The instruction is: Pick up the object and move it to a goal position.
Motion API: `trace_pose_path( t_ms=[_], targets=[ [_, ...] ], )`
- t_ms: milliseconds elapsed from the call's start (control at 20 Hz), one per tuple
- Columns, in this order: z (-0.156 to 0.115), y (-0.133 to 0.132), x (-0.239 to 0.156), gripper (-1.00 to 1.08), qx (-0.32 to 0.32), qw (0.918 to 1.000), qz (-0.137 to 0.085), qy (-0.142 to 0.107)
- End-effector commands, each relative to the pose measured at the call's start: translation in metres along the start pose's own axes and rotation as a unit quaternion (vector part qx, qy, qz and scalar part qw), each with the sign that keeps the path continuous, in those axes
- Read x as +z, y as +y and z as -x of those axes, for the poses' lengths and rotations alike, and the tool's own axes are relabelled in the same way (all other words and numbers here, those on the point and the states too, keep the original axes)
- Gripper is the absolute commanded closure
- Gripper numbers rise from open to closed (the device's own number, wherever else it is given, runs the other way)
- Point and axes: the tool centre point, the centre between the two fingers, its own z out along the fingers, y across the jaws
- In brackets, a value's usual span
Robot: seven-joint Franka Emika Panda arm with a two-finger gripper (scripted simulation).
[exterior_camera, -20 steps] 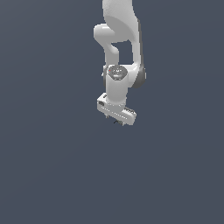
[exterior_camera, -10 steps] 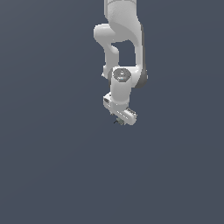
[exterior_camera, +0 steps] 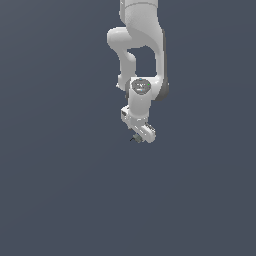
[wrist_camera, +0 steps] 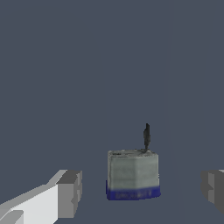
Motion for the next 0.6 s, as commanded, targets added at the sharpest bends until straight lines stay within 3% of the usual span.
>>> trace_pose_path(
  t_ms=[0, 550],
  targets=[
    [0.001, 0.0, 0.001, -0.92, 0.004, 1.0, 0.0, 0.0],
    [0.001, 0.001, 0.029, -0.92, 0.003, 1.0, 0.0, 0.0]
  ],
)
